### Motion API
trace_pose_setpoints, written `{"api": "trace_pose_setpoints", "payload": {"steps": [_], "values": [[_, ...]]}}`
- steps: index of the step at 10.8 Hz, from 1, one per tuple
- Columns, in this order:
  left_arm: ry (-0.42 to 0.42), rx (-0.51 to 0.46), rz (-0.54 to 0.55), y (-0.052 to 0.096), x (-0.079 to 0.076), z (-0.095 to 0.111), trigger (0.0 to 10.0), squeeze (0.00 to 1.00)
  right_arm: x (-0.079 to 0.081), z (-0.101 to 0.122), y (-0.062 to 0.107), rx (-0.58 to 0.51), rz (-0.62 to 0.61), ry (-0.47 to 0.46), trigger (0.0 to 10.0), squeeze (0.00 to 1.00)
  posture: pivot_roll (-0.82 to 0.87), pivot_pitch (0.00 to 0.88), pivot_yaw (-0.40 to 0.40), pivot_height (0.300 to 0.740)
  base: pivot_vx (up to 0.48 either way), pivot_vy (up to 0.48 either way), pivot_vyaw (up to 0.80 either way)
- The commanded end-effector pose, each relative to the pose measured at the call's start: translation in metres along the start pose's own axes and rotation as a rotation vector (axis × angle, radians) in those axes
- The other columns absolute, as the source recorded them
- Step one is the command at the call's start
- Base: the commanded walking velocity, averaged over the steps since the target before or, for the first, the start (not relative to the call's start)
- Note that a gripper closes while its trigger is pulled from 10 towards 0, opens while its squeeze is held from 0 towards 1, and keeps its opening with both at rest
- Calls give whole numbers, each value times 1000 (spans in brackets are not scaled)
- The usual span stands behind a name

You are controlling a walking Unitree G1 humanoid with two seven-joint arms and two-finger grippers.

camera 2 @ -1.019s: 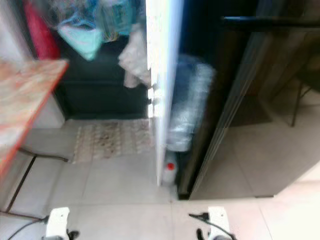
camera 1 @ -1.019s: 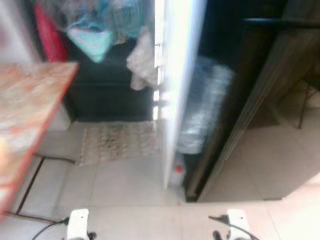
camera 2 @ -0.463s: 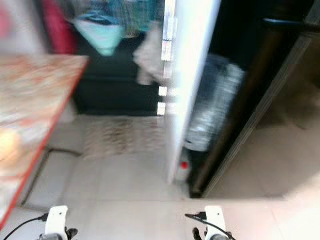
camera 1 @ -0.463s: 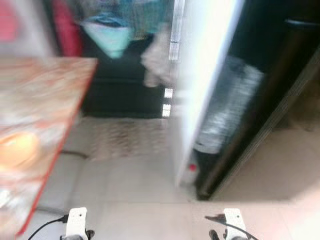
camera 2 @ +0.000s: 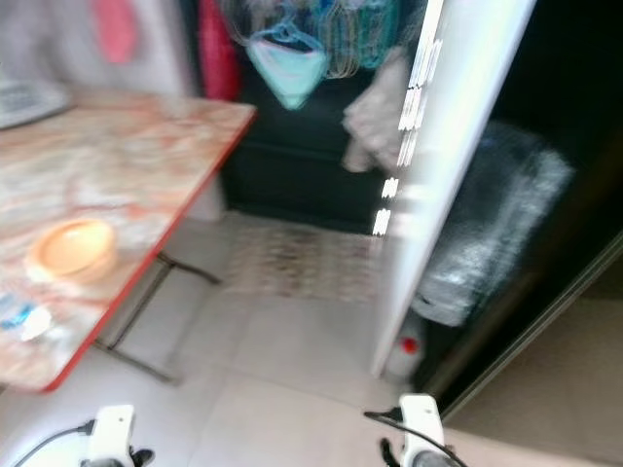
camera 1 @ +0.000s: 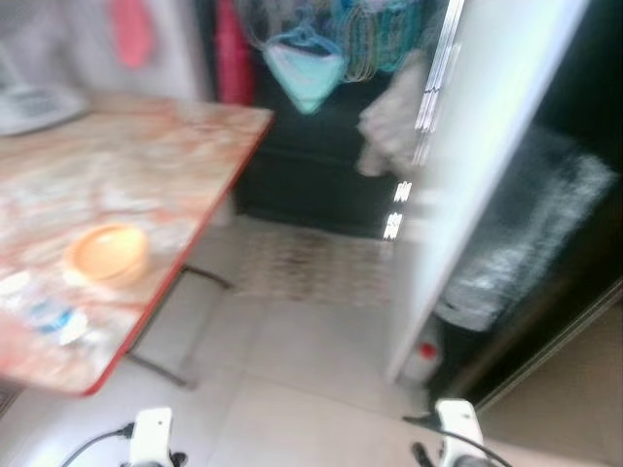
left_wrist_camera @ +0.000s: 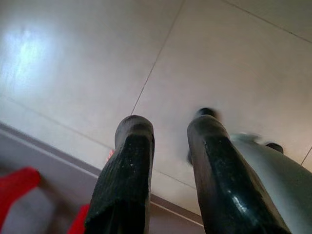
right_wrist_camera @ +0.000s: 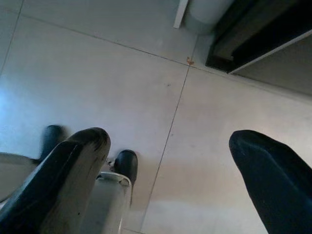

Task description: Restocking fridge

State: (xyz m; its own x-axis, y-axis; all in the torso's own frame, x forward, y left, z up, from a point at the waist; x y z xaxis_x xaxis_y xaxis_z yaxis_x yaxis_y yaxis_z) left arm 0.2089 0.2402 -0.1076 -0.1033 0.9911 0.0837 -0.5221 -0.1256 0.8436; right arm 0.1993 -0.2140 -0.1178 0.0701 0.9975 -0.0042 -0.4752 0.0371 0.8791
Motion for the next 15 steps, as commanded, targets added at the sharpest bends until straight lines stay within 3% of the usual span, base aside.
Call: {"api": "trace_pose_setpoints", "payload": {"steps": [1, 7, 15], "values": [[-21, 14, 9, 1, 5, -2, 10000, 0, 7, 2, -1, -3, 15, -3, 10000, 0, 30, 0, -23, 740, 0, 0, 800], [-3, 4, 9, 0, 3, -2, 10000, 0, 5, 2, -1, 1, 14, 10, 10000, 0, 30, 0, -30, 740, 0, 0, 800], [-17, 4, 18, 1, 5, -1, 10000, 0, 7, 2, -1, -4, 23, -3, 10000, 0, 38, 0, -33, 740, 0, 0, 0]]}}
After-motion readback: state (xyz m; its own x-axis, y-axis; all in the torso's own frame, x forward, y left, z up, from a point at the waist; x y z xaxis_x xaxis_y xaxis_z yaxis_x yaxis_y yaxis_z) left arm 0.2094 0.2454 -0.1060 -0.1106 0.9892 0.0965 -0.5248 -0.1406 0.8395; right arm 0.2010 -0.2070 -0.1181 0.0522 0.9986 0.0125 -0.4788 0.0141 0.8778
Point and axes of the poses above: a point about 5 cm out from each wrist's last joint towards the gripper, its own y axis pointing back from the gripper into the wrist, its own z axis along the axis of the wrist's last joint, x = y × z, the point moved 4 cm from there along -y, pointing out of the wrist towards the gripper, and after that the axes turned 3 degrees about -y, right-handed, at the moved point
